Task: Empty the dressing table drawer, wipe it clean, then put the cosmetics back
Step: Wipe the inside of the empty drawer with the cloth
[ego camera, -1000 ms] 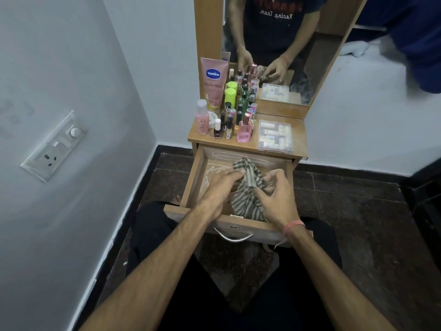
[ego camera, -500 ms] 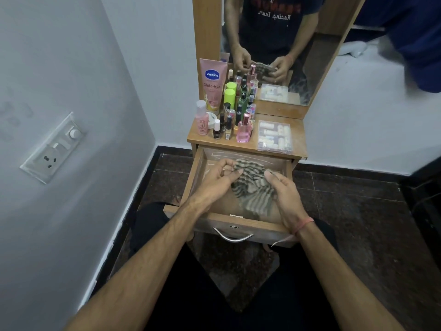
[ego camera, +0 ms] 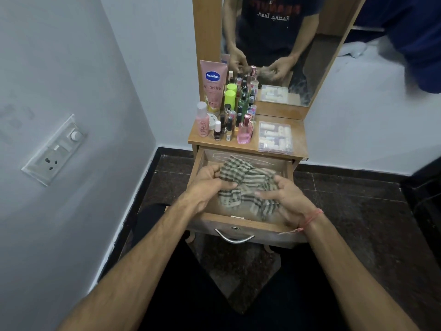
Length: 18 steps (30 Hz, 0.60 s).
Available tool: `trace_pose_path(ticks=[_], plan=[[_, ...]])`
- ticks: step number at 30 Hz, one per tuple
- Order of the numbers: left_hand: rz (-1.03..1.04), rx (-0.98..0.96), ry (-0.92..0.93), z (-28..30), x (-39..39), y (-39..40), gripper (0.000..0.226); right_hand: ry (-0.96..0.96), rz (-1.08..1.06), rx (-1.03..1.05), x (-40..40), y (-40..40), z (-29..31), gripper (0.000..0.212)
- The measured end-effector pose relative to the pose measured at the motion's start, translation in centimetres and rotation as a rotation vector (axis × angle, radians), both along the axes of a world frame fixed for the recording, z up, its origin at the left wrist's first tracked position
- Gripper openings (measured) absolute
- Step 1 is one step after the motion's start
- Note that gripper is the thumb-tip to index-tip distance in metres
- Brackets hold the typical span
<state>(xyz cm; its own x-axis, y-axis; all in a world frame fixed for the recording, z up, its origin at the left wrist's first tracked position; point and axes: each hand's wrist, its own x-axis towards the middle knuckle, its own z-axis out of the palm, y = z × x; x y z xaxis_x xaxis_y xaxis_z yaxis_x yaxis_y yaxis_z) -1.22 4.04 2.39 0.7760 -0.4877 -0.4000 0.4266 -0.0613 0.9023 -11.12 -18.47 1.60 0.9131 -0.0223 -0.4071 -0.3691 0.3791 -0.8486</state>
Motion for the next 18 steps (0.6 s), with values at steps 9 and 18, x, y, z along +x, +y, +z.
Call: trace_pose_path(ticks=[9,18], plan=[[-0.183,0.186,-0.207,1.5,0.2,0.2,0.04,-0.053,-0.033,-0.269,-0.1,1.4,-0.1,0.041],[-0.165,0.187,-0.378,2.2,-9.4,-5.0,0.045,0.053,0.074,-0.412,-0.1,3.1,-0.5,0.076]])
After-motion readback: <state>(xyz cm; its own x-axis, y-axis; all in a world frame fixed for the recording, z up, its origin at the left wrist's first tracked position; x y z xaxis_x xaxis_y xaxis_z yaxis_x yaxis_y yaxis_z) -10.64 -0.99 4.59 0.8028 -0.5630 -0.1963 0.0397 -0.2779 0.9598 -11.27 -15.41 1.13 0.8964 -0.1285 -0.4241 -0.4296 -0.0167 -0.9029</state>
